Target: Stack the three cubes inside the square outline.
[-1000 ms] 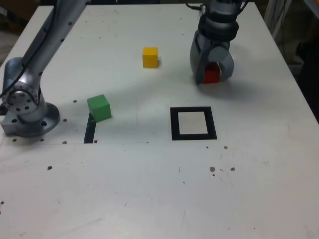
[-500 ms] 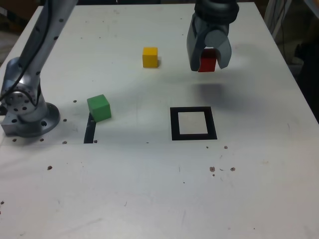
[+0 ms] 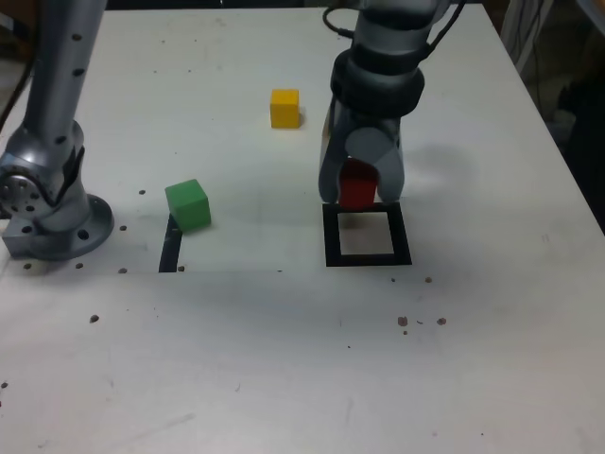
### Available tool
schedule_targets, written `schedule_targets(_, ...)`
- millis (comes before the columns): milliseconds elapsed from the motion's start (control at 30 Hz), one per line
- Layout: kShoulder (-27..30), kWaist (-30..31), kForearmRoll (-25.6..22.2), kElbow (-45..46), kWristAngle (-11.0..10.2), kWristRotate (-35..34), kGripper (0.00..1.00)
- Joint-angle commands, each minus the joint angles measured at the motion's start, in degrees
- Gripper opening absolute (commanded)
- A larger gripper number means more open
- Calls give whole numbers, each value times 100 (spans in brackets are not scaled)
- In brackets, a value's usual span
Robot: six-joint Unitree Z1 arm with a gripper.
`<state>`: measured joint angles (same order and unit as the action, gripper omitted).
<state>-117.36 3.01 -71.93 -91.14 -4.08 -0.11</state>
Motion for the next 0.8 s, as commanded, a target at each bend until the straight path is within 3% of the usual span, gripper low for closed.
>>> schedule_targets(0,130,110,41,88,19,-102,30)
schedule_targets(533,41,567,653,490,57,-483,30)
schedule_targets(767,-142,560,705,515,65,-490,31)
